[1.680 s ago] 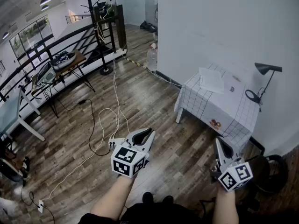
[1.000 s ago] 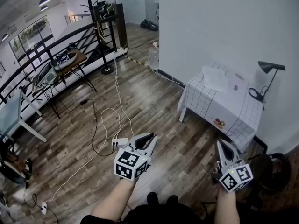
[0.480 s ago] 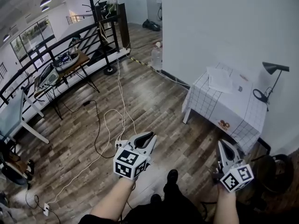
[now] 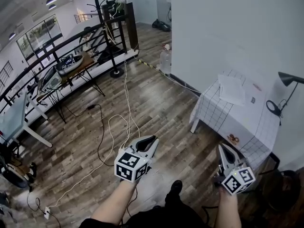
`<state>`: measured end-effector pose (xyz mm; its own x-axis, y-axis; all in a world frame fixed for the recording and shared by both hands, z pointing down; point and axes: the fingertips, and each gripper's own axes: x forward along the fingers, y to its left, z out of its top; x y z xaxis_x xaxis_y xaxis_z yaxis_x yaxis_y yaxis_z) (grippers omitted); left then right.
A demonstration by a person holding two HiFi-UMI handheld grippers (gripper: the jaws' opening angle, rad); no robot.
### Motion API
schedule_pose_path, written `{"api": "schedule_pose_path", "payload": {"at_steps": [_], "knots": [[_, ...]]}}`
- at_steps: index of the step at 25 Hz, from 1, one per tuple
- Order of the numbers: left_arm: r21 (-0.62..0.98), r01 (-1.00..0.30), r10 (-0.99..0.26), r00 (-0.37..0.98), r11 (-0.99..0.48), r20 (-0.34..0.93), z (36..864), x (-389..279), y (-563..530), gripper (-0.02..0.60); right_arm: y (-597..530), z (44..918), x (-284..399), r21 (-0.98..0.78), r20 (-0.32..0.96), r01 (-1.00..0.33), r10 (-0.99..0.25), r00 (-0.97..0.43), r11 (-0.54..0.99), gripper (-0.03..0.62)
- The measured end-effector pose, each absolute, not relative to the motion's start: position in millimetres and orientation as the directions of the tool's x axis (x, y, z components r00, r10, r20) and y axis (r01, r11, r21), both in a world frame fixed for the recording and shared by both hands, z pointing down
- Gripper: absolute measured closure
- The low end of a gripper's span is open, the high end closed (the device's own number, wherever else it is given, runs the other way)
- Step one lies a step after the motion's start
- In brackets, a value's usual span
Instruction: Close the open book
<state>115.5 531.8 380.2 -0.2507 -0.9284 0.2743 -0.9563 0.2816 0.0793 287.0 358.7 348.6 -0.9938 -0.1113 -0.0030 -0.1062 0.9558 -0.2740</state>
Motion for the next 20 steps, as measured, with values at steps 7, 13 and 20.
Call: {"api": "schedule_pose_path", "payload": {"at_steps": [7, 13, 20], "knots": [[0.057, -0.960, -0.925, -0.248, 0.275, 0.287, 371.0, 61.9, 454.4, 0.534, 279.4, 350.0, 225.1, -0.313, -0.003, -0.088, -0.093, -0.996, 0.946, 0.599], [0.033, -0.962, -0.925, -0.250, 0.270, 0.287, 364.5, 35.0, 386.6, 0.534, 218.6, 348.4, 198.7, -0.307, 0.007, -0.081, -0.083, -0.997, 0.948, 0.599], [0.054, -0.976, -0.944, -0.189, 0.211, 0.272, 365.7, 28.2, 325.2, 0.534, 171.0, 342.8, 194.4, -0.286, 0.008, -0.121, -0.124, -0.992, 0.951, 0.599]]}}
